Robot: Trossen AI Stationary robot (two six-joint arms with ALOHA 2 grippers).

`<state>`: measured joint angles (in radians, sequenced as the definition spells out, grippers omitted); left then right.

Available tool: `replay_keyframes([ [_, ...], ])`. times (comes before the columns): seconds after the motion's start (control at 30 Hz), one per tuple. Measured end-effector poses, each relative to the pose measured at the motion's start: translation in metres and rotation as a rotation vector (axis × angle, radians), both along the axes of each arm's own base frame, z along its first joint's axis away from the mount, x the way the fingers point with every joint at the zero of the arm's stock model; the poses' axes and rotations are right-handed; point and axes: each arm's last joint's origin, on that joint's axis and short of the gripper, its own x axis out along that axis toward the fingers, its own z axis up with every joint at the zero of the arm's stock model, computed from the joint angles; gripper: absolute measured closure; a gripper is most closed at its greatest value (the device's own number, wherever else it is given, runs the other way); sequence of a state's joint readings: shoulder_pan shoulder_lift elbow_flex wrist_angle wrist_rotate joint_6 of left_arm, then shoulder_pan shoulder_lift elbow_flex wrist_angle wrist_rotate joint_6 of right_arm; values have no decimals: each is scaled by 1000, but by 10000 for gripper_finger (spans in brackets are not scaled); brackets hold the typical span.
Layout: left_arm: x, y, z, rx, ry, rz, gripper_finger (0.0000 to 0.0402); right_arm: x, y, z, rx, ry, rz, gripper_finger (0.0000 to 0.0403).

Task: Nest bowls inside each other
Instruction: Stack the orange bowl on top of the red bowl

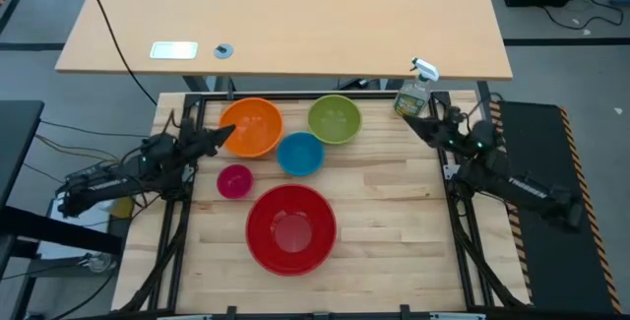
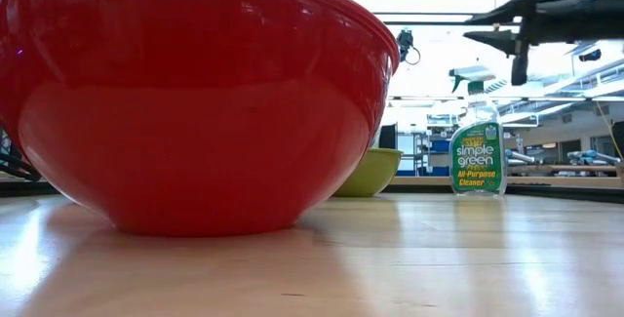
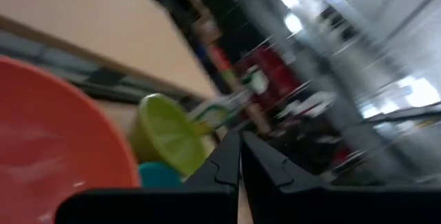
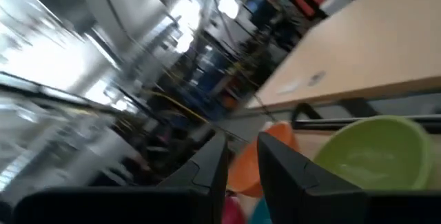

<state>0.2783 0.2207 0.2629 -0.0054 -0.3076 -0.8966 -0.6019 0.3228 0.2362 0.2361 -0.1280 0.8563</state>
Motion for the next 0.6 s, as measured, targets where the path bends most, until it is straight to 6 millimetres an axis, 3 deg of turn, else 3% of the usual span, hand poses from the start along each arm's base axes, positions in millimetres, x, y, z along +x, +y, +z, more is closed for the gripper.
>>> replay_keyframes([
  [0.17,7,3,23,-28,282,21,381,25,-15,19,-28,152,-5,313],
  [0.37,5,4,53,-56,587,64,381,71,-33,37,-54,289,63,313],
  [0.6,-1,2,79,-66,659,64,381,137,-42,51,-62,418,144,314],
])
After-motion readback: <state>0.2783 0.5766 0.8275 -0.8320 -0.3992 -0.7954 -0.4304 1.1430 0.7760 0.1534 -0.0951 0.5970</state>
